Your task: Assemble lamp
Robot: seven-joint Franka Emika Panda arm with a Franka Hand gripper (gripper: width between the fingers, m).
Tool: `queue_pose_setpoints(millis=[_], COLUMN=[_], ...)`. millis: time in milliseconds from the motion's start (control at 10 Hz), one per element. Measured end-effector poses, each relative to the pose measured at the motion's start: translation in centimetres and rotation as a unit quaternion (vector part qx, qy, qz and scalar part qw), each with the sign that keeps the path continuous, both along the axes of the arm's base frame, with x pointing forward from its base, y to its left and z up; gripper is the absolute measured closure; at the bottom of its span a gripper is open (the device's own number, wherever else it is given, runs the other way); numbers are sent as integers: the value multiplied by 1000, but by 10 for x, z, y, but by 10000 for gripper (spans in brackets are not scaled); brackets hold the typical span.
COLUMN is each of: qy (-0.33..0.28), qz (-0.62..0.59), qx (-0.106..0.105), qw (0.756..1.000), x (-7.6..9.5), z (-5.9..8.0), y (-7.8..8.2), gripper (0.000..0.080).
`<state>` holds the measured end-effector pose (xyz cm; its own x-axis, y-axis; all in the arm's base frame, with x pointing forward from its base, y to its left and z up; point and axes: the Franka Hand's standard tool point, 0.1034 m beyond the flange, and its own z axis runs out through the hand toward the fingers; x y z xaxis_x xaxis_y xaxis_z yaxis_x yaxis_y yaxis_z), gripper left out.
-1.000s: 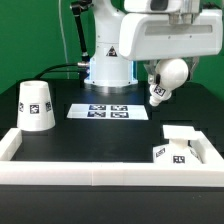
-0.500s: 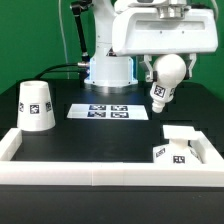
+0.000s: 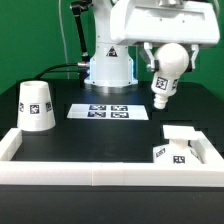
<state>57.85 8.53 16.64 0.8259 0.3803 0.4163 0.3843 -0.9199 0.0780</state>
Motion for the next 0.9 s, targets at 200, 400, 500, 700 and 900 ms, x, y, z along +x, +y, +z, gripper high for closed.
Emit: queue_pose_setpoints(millis=[200,400,500,700,900], qy=[-2,-1,0,-24,-26], qz=[6,4,5,4,4], qx=[4,4,4,4,6], qw=[1000,1000,1000,1000,1000], x=[8,7,7,11,20], z=[-3,-4,-4,-8,-18], y=[12,10,10,9,11], gripper=[223,223,223,223,223])
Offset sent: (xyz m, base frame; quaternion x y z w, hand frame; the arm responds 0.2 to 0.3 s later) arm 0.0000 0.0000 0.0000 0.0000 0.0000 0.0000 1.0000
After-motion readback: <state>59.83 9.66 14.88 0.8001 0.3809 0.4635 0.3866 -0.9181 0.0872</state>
